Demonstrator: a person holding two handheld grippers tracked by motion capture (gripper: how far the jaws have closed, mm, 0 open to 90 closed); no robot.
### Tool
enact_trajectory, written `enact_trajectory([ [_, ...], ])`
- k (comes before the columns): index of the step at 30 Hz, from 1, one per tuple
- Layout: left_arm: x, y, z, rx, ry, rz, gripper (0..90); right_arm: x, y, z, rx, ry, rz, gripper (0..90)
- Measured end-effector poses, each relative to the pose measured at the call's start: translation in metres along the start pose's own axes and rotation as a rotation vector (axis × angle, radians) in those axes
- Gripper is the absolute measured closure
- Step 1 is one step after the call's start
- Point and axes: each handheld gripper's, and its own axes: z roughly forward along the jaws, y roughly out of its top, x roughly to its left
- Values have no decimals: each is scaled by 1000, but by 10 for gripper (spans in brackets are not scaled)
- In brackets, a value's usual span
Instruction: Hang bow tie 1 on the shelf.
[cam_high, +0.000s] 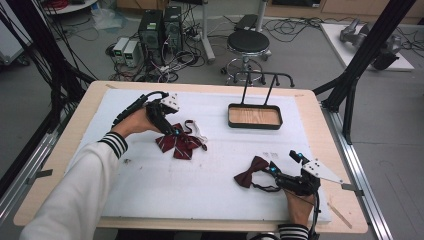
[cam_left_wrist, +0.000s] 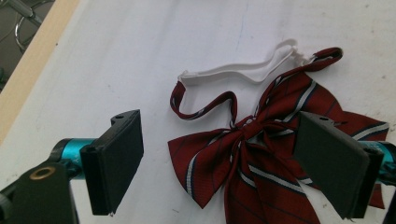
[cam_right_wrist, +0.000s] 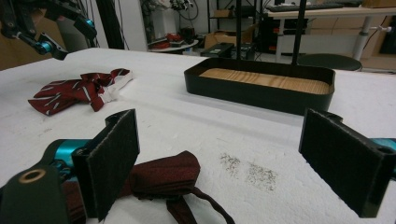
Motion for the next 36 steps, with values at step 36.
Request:
enact_trajectory([
  [36, 3, -12, 37, 191, -67, 81, 289, 0, 0, 0, -5, -2, 2, 115],
])
